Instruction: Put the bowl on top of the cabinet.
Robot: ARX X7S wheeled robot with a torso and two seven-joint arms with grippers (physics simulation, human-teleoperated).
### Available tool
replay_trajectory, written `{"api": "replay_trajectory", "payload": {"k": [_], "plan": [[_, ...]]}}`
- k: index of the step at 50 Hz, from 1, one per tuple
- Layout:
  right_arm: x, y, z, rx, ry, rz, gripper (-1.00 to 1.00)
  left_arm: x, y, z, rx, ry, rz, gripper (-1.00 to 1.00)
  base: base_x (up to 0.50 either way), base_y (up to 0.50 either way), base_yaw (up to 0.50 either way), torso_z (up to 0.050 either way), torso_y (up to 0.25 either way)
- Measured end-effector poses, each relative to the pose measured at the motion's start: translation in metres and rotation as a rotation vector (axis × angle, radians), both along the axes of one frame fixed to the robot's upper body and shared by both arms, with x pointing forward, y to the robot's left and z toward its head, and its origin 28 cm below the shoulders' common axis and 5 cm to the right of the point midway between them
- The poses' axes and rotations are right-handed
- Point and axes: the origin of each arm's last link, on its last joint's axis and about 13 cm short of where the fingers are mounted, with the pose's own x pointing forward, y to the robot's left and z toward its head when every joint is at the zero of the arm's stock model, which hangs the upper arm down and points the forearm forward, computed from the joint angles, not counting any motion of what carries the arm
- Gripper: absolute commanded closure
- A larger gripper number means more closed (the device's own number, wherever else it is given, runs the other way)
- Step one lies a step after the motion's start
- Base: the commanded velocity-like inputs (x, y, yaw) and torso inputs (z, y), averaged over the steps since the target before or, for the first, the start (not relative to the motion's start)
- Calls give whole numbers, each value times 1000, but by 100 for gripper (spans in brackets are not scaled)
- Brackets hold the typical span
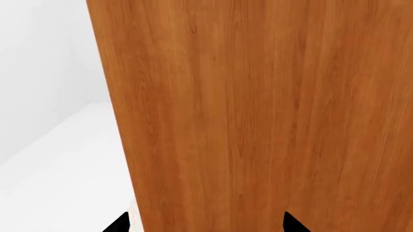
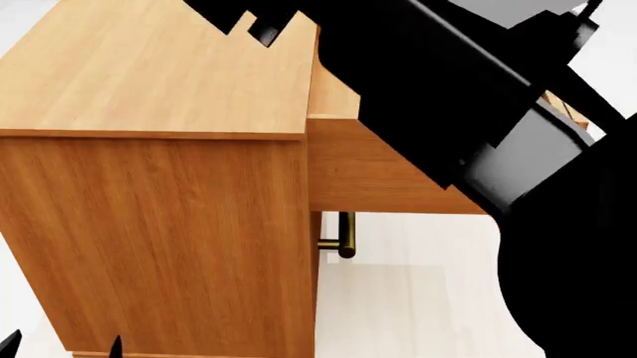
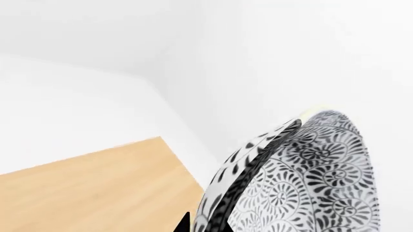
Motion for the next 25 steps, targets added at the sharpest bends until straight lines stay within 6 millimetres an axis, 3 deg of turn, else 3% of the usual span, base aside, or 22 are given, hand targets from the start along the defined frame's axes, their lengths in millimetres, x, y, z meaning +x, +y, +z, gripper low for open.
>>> {"api": "replay_trajectory", "payload": {"k": [25], "plan": [[2,11,-54,-214,107,27,100,2,3,2,-12,-3,7,-100,0,0,0,0,0]]}}
